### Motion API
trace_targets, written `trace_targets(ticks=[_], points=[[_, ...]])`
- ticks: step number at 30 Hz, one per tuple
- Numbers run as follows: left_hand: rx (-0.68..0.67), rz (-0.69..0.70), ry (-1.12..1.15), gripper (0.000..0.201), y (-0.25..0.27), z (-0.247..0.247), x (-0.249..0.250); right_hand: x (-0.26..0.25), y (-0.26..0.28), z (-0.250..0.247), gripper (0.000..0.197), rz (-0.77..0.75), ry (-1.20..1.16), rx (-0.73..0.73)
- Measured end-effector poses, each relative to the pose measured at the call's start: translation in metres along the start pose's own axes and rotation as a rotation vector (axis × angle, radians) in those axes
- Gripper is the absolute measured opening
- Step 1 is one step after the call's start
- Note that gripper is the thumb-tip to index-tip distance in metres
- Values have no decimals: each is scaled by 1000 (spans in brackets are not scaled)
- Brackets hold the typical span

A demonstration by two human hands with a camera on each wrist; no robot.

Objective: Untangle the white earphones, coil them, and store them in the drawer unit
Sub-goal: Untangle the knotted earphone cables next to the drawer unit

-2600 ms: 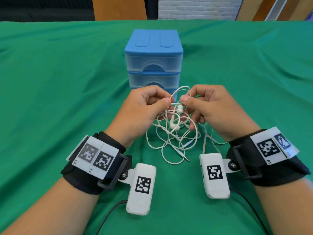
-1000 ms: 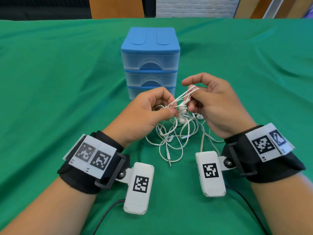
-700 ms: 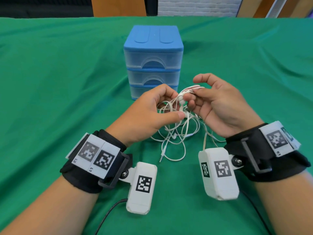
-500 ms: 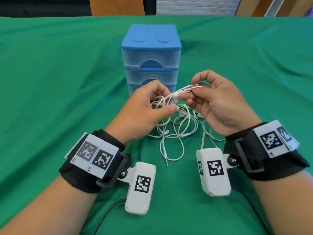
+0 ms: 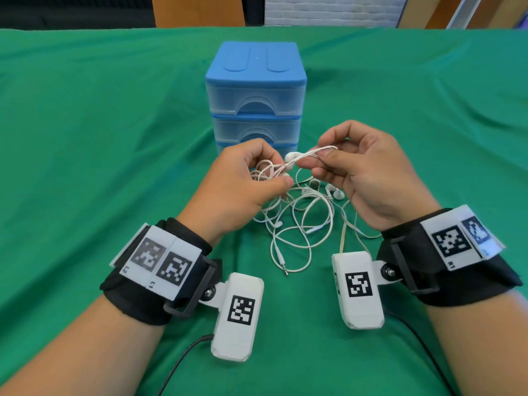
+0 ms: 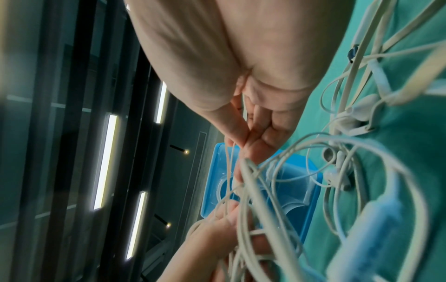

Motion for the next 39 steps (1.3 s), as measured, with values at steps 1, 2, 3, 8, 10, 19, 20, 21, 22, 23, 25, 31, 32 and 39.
trace_targets(ticks=[1, 2, 3, 8, 10, 19, 20, 21, 22, 23, 25, 31, 32, 39], points=[[24, -9, -6, 16, -1, -3, -2, -1, 0, 0, 18, -9, 21, 3], [48, -19, -12, 14, -2, -5, -4, -1, 0, -1, 18, -20, 55, 9], [71, -30, -18, 12, -2, -8, -6, -3, 0, -2, 18, -34, 101, 17], [94, -56, 3, 11, -3, -10, -8, -14, -2, -11, 21, -150, 363, 94], [66, -49, 36, 11, -3, -7, -5, -18, -2, -15, 21, -190, 380, 122], [-106, 39, 165, 8, 4, 11, 13, -23, -5, -15, 17, -314, 435, 108], [-113, 54, 184, 8, 5, 12, 16, -21, -5, -12, 16, -302, 447, 73], [-120, 68, 205, 8, 5, 12, 18, -20, -5, -10, 15, -295, 457, 54], [-126, 78, 224, 8, 6, 12, 20, -20, -5, -11, 14, -300, 468, 60], [-131, 84, 235, 8, 6, 11, 22, -23, -5, -14, 12, -313, 477, 90], [-128, 77, 218, 9, 6, 9, 20, -31, -4, -24, 8, -353, 497, 189], [-52, -33, 133, 19, 0, 1, 0, -32, -4, -38, 7, -285, 408, 242], [-55, -65, 148, 22, 0, 1, -3, -28, -5, -37, 9, -241, 375, 224], [-54, -131, 236, 36, 0, 1, -6, -25, -6, -53, 24, -122, 254, 303]])
Point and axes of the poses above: each hand's wrist, its own y-axis away from the middle knuckle, its own z-axis out of the palm, x = y × z, the point moved 9 cm from there along -y, towards the middle knuckle, and after that the axes turned 1 degree about x, right-handed, at the moved point
